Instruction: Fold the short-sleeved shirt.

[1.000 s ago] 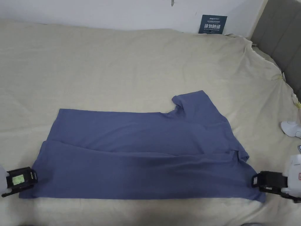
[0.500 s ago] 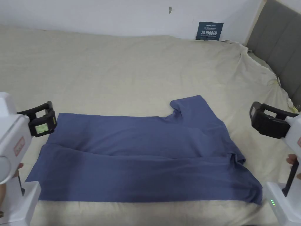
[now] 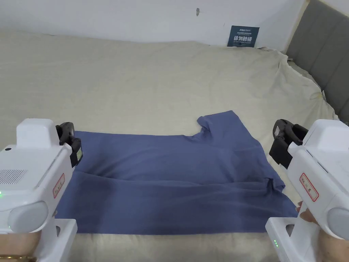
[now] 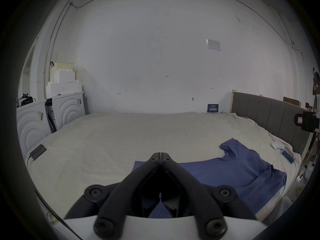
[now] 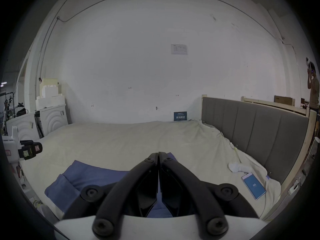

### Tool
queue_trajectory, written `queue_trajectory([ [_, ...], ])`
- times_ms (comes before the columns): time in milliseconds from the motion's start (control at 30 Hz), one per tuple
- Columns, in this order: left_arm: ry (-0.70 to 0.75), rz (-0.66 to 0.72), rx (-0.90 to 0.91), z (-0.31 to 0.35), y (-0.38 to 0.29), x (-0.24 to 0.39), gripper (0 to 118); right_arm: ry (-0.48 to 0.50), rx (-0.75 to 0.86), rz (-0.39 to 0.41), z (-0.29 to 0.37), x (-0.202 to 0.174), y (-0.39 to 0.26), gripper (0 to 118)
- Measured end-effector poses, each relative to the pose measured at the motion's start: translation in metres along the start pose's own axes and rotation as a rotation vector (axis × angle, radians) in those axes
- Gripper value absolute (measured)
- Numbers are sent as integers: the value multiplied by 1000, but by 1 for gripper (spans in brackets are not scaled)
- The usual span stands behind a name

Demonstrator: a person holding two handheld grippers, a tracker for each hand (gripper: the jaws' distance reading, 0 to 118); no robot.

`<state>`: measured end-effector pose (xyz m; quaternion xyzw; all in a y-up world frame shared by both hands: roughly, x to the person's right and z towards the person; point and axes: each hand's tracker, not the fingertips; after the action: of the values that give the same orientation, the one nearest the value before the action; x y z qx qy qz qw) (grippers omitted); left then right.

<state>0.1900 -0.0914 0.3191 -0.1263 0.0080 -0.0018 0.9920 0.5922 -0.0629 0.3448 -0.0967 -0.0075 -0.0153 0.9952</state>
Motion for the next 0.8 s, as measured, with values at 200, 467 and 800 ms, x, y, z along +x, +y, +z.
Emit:
queue_trajectory([
  [200,-9,16,-3,-5,2,-3,0,-12,-10,0,-6,-2,-3,0],
  [467,2,92,-75,-59,30,-27,0,1,-35,15,-22,-9,0,0],
  [800,14,249,-486,-205,52,-82,117,-9,-93,14,-62,-6,0,0],
])
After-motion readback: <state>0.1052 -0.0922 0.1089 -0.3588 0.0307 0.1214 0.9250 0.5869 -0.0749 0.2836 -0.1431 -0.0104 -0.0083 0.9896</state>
